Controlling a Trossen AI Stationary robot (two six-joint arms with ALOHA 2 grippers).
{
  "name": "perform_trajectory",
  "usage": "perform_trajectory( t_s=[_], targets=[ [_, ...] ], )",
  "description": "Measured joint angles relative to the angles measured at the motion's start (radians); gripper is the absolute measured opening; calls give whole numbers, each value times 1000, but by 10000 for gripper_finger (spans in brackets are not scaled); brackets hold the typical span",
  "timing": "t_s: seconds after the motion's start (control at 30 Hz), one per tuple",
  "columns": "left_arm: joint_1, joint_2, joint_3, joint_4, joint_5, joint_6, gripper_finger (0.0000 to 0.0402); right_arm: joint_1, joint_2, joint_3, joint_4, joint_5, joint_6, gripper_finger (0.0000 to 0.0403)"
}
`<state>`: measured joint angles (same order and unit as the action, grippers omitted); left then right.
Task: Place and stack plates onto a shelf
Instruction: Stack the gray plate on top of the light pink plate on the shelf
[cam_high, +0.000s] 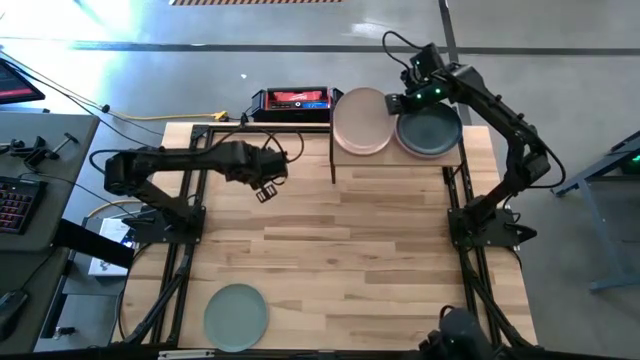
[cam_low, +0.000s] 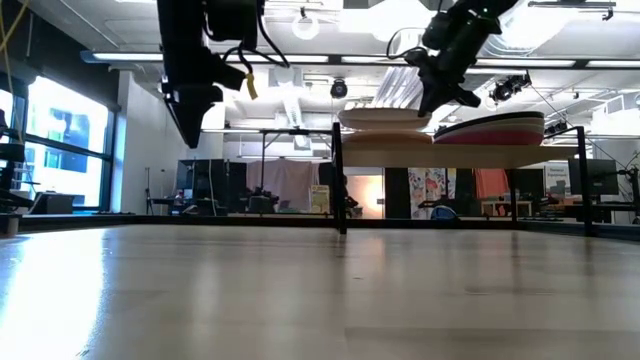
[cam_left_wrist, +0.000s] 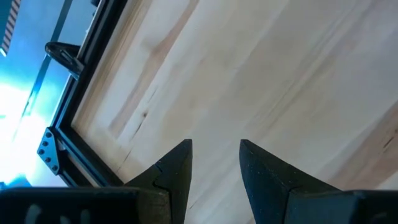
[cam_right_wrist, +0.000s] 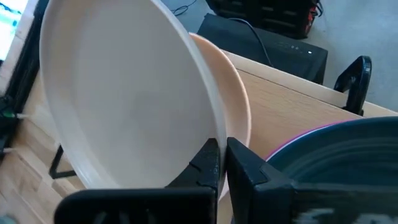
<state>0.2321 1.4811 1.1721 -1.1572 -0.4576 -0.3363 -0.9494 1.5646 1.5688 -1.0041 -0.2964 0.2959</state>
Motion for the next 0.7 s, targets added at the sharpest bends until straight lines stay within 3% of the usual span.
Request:
perform_trajectory(
  t_s=[0.7],
  targets=[
    [11,0,0,0,6,-2,124,23,54,0,-17,40,-27,0]
  ],
)
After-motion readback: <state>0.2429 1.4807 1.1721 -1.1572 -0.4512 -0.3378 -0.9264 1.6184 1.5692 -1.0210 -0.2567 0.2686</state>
